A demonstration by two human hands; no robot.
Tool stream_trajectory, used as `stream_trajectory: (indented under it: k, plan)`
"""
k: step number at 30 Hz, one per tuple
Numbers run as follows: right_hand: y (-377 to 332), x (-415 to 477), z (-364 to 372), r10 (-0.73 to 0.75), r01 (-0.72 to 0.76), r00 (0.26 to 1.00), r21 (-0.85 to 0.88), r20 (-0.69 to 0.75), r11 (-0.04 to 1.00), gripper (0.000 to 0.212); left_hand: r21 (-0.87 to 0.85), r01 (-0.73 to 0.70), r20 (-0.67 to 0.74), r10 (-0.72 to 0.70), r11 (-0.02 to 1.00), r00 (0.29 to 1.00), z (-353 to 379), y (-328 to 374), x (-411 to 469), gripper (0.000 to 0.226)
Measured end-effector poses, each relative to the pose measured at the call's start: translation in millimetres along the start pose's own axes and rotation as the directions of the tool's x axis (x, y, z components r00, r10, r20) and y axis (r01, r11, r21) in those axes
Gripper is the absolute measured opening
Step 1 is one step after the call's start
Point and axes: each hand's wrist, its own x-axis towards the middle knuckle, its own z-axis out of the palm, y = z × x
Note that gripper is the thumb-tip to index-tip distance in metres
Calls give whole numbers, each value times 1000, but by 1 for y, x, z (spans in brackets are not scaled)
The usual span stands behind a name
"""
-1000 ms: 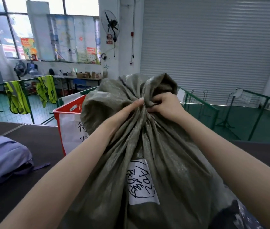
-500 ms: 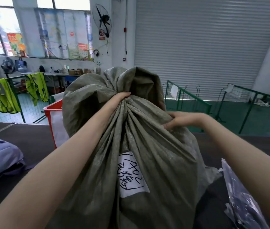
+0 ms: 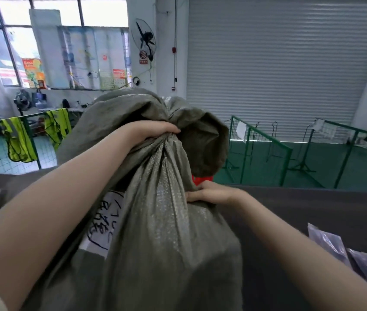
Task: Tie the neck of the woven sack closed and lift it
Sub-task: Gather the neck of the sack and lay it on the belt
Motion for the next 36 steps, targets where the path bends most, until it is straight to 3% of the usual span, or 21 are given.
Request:
stream_trajectory:
  k: [1, 4, 12, 14, 16, 18, 21, 25, 27, 29, 31, 32, 33, 35, 36]
  plan:
    - [4, 1, 11, -4, 6, 1000, 110, -19, 994, 34, 26, -12, 1, 12, 1000, 1000, 2, 0, 1, 24]
    - [13, 0, 48, 20, 19, 997, 472, -76, 882, 48, 98, -36, 20, 35, 995, 999, 6, -5, 5, 18]
    - [16, 2, 129, 163, 57, 958, 712, -237, 700, 78, 236, 14, 186, -59, 972, 981, 32, -26, 10, 14]
    - [19, 2, 145, 184, 62, 953, 749, -241, 660, 79, 245, 23, 223, -79, 969, 972, 51, -31, 14, 26]
    - [22, 2, 151, 213, 31, 958, 806, -193, 592, 73, 291, 19, 261, -99, 957, 960, 70, -33, 18, 35]
    - [29, -3, 153, 214, -6, 970, 863, -118, 505, 50, 369, 5, 294, -122, 930, 948, 92, -36, 16, 35]
    - [43, -14, 148, 221, -57, 974, 898, -45, 436, 33, 410, -37, 252, -74, 911, 965, 120, -48, 21, 47]
    - [63, -15, 146, 239, -116, 971, 893, 10, 434, 18, 472, -20, 218, -95, 882, 971, 148, -69, 24, 52]
    - [71, -17, 150, 225, -133, 974, 882, 31, 453, 14, 471, 23, 281, -175, 882, 944, 158, -78, 22, 48]
    - [85, -20, 154, 194, -156, 979, 854, 66, 497, 26, 420, 78, 373, -251, 904, 893, 166, -89, 21, 42]
    - [108, -28, 153, 107, -209, 978, 834, 179, 510, 19, 324, 134, 453, -278, 936, 847, 172, -99, 17, 26]
    - [123, -30, 152, 65, -232, 972, 864, 227, 446, 19, 271, 171, 489, -288, 947, 824, 173, -105, 15, 16]
    - [141, -33, 150, 59, -235, 972, 920, 228, 314, 26, 216, 212, 528, -296, 953, 796, 174, -111, 12, 13]
    - [176, -36, 146, 141, -144, 978, 988, 151, -59, 42, 145, 288, 586, -317, 947, 746, 174, -124, 4, 26]
    - [188, -35, 145, 215, -80, 969, 979, 121, -187, 44, 135, 317, 599, -332, 939, 728, 175, -131, 0, 29]
